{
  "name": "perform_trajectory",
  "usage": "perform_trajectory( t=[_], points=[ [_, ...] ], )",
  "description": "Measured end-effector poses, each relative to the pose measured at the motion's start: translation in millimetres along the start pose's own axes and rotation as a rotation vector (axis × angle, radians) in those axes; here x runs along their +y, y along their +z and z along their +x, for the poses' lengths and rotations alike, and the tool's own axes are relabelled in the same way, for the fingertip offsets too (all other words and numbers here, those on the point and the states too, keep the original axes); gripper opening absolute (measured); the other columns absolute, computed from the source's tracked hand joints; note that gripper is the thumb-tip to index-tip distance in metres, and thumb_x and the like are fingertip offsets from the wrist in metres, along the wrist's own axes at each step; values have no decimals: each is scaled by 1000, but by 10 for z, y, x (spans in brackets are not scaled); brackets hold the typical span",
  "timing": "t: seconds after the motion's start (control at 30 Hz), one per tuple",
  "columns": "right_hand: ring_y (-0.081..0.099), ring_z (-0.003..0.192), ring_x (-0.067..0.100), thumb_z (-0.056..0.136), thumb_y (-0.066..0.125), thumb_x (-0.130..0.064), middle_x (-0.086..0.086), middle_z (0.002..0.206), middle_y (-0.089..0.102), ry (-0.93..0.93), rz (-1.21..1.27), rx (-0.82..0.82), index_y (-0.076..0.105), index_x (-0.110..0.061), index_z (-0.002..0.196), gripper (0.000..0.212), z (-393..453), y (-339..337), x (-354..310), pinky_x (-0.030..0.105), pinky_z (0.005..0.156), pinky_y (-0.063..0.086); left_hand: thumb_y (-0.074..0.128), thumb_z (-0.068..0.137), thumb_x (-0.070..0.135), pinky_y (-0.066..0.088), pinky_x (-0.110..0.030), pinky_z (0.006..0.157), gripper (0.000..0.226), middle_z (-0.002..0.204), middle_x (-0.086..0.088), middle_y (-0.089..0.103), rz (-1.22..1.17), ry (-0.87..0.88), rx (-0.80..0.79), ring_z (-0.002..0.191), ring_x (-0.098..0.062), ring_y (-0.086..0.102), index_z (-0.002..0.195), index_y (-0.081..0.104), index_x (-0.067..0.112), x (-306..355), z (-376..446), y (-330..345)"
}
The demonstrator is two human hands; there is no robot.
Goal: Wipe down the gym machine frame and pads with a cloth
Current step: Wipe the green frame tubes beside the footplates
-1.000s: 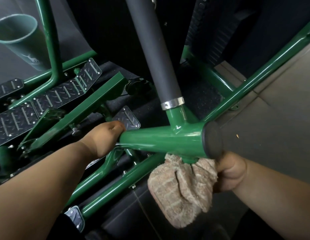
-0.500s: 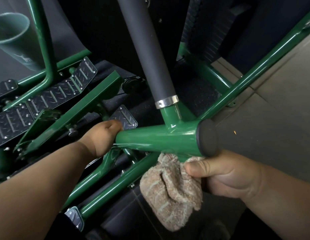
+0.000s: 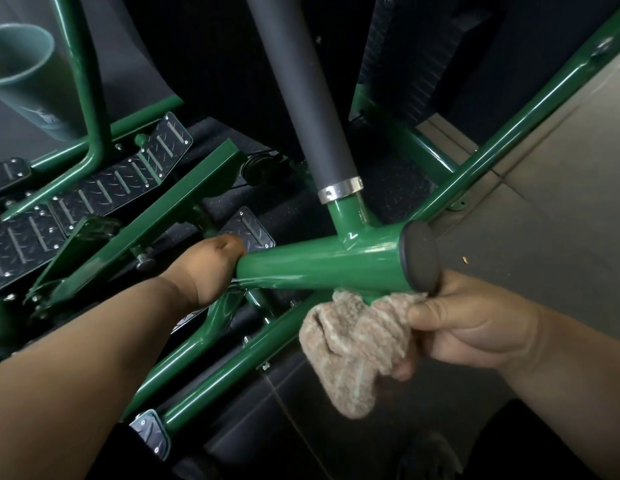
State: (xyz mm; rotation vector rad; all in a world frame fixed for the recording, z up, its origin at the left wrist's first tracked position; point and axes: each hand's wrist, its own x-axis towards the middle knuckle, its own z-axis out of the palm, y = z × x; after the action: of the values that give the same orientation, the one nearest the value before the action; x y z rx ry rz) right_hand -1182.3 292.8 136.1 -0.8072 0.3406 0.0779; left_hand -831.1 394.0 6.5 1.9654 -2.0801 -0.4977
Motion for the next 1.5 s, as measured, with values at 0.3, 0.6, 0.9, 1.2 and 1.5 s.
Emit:
perform_trajectory(
  t=[0.3,0.6,0.9,1.2,1.5],
  points=[
    [67,58,-5,89,79,-6,-25,59,66,-481,-634,801,75,-43,63,45,128,818,150,9,57,50,64,86,-4,53,-46,73,12,87,-17,62,-11,-81,-21,79,-37,62,88,60,7,59,-9,-25],
    [56,46,1,82,83,-18,-2,53,62,-367,-545,563,74,-23,75,12,100,523,39,13,46,42,50,89,15,54,-46,77,15,91,-17,63,27,-99,-93,83,-35,63,92,61,5,97,11,-90],
    [52,41,0,90,82,-18,-11,44,54,-255,-660,690,64,-19,49,44,153,576,72,12,47,42,63,89,-6,53,-47,75,14,88,-17,62,-17,-90,-65,81,-35,62,89,57,7,67,10,-37],
    [76,80,4,90,81,-25,-10,84,77,-797,-985,803,75,-9,83,19,127,272,242,27,74,61,63,89,-5,50,-43,77,14,93,-17,62,-38,-118,-70,84,-34,61,90,59,8,120,2,-75],
    [49,134,-1,105,55,-54,-15,127,60,-1028,-1465,876,60,-11,123,46,81,121,149,25,121,33,64,85,-11,51,-43,73,16,88,-18,62,-21,-131,-79,80,-37,62,87,59,5,128,7,-65]
  ],
)
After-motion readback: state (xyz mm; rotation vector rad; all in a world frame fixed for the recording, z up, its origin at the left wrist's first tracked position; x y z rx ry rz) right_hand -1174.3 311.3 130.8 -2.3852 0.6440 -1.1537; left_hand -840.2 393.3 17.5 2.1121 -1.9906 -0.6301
